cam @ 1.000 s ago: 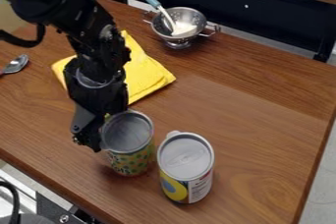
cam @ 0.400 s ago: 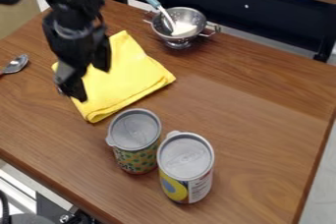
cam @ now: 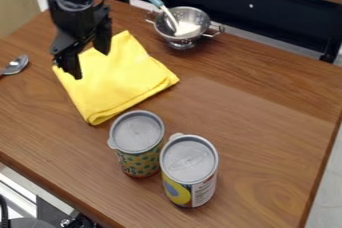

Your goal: Move the can in the right side

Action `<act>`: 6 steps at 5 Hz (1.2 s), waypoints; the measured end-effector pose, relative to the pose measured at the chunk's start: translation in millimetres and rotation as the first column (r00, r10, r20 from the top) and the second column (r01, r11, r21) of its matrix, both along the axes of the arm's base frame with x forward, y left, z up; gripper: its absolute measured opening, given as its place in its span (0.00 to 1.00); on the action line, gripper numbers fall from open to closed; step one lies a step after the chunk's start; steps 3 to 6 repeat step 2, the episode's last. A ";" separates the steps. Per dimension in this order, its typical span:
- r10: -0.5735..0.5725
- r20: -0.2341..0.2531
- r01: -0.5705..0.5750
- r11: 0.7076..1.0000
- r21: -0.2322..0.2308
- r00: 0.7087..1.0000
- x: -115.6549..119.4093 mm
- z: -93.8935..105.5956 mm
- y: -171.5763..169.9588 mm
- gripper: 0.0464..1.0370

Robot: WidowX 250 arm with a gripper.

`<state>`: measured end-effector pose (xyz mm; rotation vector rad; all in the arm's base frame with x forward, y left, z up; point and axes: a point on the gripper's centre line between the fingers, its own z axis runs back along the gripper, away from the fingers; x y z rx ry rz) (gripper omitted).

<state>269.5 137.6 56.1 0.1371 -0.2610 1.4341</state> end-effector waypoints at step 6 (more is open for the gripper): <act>-0.471 -0.073 0.468 0.882 -0.045 0.879 34.6 3.3 -17.8 0.96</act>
